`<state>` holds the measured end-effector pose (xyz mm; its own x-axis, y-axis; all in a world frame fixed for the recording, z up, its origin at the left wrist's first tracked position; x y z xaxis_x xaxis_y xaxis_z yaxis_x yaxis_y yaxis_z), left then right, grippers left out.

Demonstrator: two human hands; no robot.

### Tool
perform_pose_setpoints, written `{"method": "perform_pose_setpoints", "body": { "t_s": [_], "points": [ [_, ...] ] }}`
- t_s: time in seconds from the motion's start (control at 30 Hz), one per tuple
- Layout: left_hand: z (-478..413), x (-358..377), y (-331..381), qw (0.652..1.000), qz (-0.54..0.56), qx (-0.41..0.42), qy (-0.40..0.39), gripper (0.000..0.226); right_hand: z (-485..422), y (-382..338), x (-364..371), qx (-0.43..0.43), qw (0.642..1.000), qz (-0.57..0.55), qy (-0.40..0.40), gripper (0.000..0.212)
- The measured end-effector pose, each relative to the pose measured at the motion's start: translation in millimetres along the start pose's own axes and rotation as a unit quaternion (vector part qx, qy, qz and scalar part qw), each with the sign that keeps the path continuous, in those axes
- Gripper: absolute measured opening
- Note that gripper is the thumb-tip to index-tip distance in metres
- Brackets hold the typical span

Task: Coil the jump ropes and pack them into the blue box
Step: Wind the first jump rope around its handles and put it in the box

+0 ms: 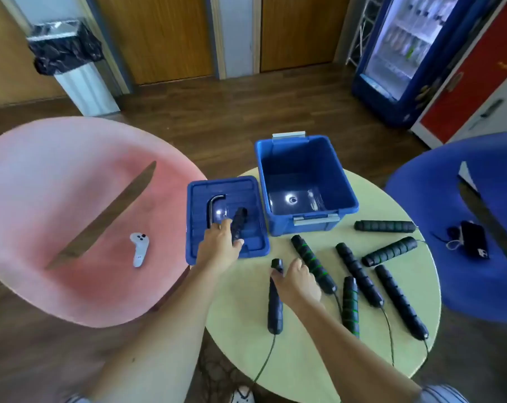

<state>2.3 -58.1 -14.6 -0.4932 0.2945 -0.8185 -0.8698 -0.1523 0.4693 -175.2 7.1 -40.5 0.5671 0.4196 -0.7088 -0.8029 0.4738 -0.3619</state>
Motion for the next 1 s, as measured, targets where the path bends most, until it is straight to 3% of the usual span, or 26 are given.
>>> {"method": "perform_pose_setpoints", "body": {
  "t_s": [0.3, 0.53, 0.7, 0.87, 1.0],
  "points": [
    [-30, 29, -23, 1.000, -0.021, 0.014, -0.007, 0.054, -20, 2, 26, 0.016, 0.999, -0.009, 0.027, 0.048],
    [-22, 28, -24, 0.998, 0.065, 0.019, 0.000, 0.052, -18, 8, 28, 0.015, 0.989, -0.149, 0.003, 0.040],
    [20, 17, -20, 0.981, 0.193, 0.011, -0.030, 0.054, -5, -1, 10, -0.047, 0.958, -0.281, -0.024, 0.030],
    [68, -6, -5, 0.967, 0.244, 0.047, -0.057, 0.051, 16, -24, -14, -0.128, 0.928, -0.348, -0.025, 0.024],
    [95, -29, 9, 0.953, 0.287, 0.081, -0.048, 0.046, 41, -50, -39, -0.195, 0.875, -0.439, -0.061, 0.022]
  ]
}}
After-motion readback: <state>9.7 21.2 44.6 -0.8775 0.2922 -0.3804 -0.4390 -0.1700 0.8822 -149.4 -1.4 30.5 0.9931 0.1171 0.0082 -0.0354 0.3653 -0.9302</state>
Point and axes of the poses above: each hand's wrist, its own z-axis away from the middle knuckle, its own x-axis out of the palm, y = z × x, the point moved 6 cm from there along -z, towards the middle knuckle, and after that the axes turned 6 degrees about -y, right-handed, at the moved point
